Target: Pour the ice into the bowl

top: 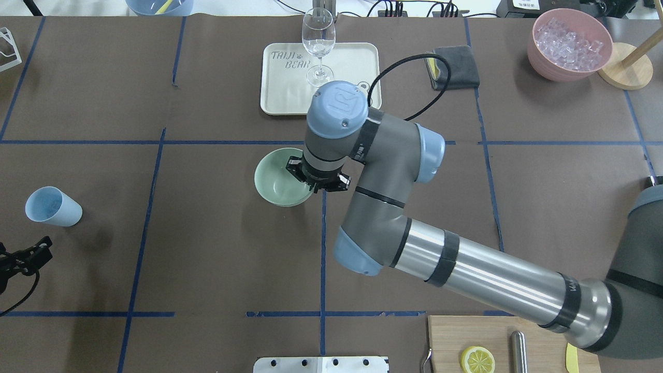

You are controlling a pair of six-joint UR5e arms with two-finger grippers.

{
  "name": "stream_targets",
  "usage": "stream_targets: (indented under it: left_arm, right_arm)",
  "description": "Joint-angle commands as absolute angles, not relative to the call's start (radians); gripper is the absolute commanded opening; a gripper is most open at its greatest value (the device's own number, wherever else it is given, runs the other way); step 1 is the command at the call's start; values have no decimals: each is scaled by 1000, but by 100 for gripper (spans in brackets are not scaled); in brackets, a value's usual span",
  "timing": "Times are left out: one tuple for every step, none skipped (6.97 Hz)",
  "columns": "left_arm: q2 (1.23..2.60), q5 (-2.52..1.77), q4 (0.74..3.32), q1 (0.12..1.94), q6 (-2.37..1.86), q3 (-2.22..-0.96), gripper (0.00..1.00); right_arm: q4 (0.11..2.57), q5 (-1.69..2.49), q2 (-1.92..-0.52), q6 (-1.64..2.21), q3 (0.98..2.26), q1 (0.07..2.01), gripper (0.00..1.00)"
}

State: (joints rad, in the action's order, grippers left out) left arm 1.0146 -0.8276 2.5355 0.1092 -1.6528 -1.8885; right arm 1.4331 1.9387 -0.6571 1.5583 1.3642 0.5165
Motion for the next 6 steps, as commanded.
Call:
stream_targets:
  left_arm:
    - [1023, -815, 2580, 107, -1652, -1850, 99]
    - [1031, -810, 2580, 107, -1652, -1848, 99]
    - [1038, -807, 2580, 106, -1651, -1847, 99]
    - [1051, -807, 2579, 106, -1651, -1844, 99]
    - [1063, -795, 2579, 106, -1651, -1827, 99]
    - [1089, -789, 2577, 106, -1648, -1810, 99]
  right_arm:
    - [1344, 1885, -572, 1563, 1223, 485, 0]
    - [1344, 1884, -551, 1563, 1207, 479, 0]
    - [1342, 1884, -534, 1565, 1198, 469, 0]
    - [1341, 1884, -532, 1566, 1198, 465, 0]
    - [1341, 1884, -534, 1566, 1198, 462, 15]
    - [1342, 1881, -532, 1568, 1193, 453, 98]
